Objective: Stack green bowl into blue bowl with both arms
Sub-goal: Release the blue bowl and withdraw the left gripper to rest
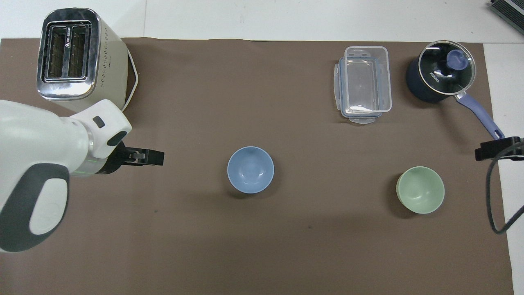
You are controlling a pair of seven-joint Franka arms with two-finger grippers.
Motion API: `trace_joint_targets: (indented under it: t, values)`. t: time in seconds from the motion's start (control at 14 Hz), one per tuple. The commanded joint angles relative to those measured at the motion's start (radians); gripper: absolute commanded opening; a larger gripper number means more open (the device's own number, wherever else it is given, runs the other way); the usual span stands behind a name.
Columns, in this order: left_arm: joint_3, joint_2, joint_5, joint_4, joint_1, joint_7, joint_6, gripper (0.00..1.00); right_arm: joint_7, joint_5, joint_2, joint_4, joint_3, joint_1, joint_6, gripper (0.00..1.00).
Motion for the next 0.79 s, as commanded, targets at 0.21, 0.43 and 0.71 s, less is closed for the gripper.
trace_joint_targets:
  t: [0.21, 0.43, 0.71]
  values:
    - [-0.011, 0.025, 0.054, 0.209, 0.134, 0.089, -0.175, 1.00, -0.016, -0.012, -0.026, -0.032, 0.005, -0.006, 0.014, 1.00]
    - [-0.010, 0.028, 0.056, 0.267, 0.177, 0.161, -0.223, 1.00, -0.016, -0.012, -0.026, -0.032, 0.005, -0.006, 0.014, 1.00]
    - [-0.011, 0.017, 0.093, 0.278, 0.194, 0.216, -0.298, 1.00, -0.016, -0.011, -0.026, -0.032, 0.005, -0.006, 0.014, 1.00]
